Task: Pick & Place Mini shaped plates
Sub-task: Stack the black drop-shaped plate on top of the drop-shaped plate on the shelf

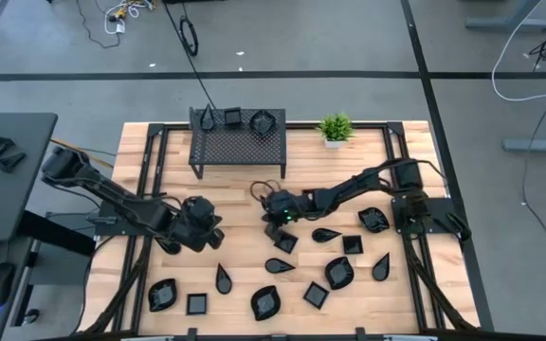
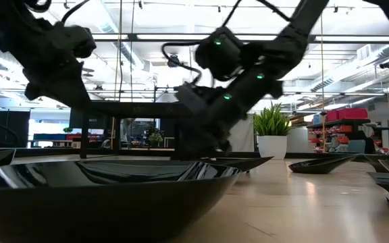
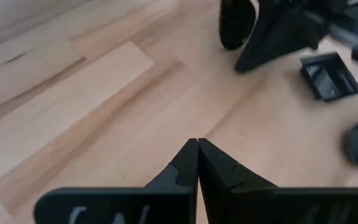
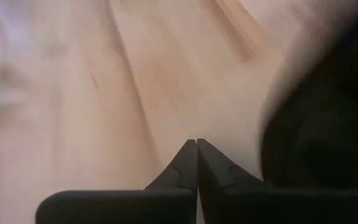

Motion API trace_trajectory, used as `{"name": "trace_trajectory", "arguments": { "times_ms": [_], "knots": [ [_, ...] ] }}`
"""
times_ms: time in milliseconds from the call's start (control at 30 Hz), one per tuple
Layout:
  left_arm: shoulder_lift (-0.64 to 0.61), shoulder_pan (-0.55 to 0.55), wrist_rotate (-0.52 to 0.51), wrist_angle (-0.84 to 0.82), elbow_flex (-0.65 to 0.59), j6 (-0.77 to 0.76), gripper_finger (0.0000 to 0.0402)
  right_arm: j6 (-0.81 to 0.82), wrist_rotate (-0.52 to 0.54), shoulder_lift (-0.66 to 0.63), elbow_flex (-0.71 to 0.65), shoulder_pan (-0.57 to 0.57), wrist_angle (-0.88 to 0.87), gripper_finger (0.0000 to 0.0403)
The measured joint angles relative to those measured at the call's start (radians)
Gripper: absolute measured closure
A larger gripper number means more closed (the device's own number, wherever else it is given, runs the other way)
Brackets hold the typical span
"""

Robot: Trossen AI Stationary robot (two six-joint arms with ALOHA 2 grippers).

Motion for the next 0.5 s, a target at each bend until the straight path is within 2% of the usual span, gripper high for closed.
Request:
{"name": "trace_trajectory", "arguments": {
  "times_ms": [200,367,500],
  "knots": [
    [0.050,0.004,-0.022,0.043,-0.001,-0.027,0.0368,-0.073,-0.024,-0.009,0.090,0.004,0.005,0.0400],
    [0.088,0.040,-0.023,0.139,0.000,-0.024,0.0334,-0.146,-0.022,-0.125,0.083,0.003,-0.026,0.0401],
    [0.143,0.088,-0.013,0.178,0.000,-0.024,0.0311,-0.169,0.050,-0.233,0.046,0.003,-0.147,0.0401]
  ]
}}
